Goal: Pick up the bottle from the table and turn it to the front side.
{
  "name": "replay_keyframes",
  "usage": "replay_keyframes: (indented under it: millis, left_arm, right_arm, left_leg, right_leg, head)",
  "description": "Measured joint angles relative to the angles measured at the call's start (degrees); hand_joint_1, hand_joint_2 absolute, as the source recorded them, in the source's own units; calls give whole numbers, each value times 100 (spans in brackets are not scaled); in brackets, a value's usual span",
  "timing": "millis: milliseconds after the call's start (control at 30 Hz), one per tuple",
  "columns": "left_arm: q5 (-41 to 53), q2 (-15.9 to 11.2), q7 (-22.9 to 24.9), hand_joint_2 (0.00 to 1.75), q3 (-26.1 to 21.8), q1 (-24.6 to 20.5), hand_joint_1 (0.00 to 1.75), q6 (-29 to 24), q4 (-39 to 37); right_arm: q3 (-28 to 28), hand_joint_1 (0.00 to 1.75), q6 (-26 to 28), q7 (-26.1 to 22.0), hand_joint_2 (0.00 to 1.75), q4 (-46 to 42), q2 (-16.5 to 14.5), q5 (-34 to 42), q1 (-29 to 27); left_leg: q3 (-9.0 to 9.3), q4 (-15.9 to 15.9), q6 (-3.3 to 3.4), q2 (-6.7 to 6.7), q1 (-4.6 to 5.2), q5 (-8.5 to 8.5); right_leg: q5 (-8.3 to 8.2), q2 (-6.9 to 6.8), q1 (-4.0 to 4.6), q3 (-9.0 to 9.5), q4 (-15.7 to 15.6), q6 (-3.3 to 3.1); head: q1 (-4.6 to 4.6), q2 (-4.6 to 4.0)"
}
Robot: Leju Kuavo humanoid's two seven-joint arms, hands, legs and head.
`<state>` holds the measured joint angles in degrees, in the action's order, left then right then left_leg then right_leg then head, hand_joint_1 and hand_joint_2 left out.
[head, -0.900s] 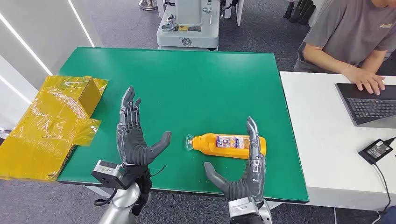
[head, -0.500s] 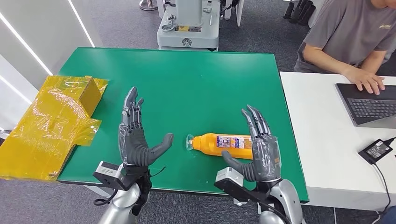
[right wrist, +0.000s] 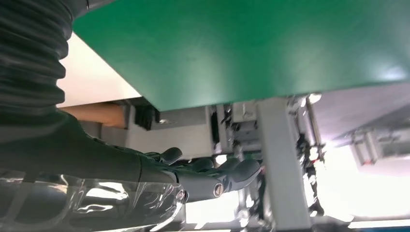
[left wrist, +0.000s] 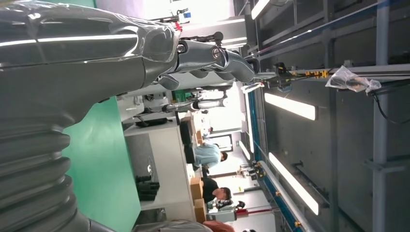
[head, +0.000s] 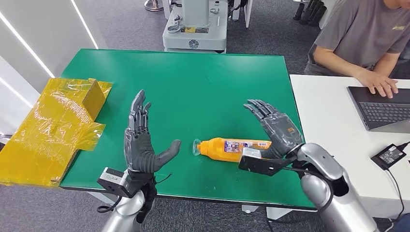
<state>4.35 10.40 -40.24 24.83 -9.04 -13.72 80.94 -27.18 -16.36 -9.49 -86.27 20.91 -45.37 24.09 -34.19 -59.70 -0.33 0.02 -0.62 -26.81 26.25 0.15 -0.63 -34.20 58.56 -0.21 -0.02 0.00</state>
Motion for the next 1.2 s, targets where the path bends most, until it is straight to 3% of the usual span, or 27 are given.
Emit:
replay_keyframes:
  millis: [200, 333, 467, 767, 1200]
  left_arm:
    - [-8, -32, 60, 175, 0, 1, 0, 9, 19]
    - [-16, -34, 119, 175, 0, 7, 0, -4, 78]
    - [-5, -37, 182, 175, 0, 46, 0, -23, 180]
    - [8, -68, 190, 175, 0, 97, 0, 5, 301]
    - [-124, -71, 220, 175, 31, 20, 0, 3, 299]
  right_arm:
    - [-629, 0, -1042, -344, 175, 942, 297, 819, 1182]
    - [-1176, 0, -1209, -384, 175, 1662, 303, 1058, 1842]
    - [-1609, 0, -1034, -316, 175, 2243, 287, 1182, 2170]
    - [-2189, 0, -826, -225, 175, 3103, 267, 1557, 2305]
    - [-2508, 0, -578, -121, 175, 3561, 151, 1660, 1852]
  left_leg:
    - [-3, -2, 2, -1, 0, 3]
    - [-4, -4, 3, -12, 0, 4]
    - [-9, -4, 4, -22, 0, 4]
    - [-11, -7, 5, -26, 0, 4]
    - [-11, -9, 5, -26, 0, 4]
  right_leg:
    - [-5, -1, 0, -1, 3, -1]
    - [-7, -12, 1, 0, 2, -2]
    - [-7, -20, 2, 0, 2, -2]
    - [-6, -24, 2, -1, -1, -1]
    - [-6, -23, 2, -3, -1, -1]
  head:
    - [-1, 0]
    - [-1, 0]
    - [-1, 0]
    - [-1, 0]
    - [-1, 0]
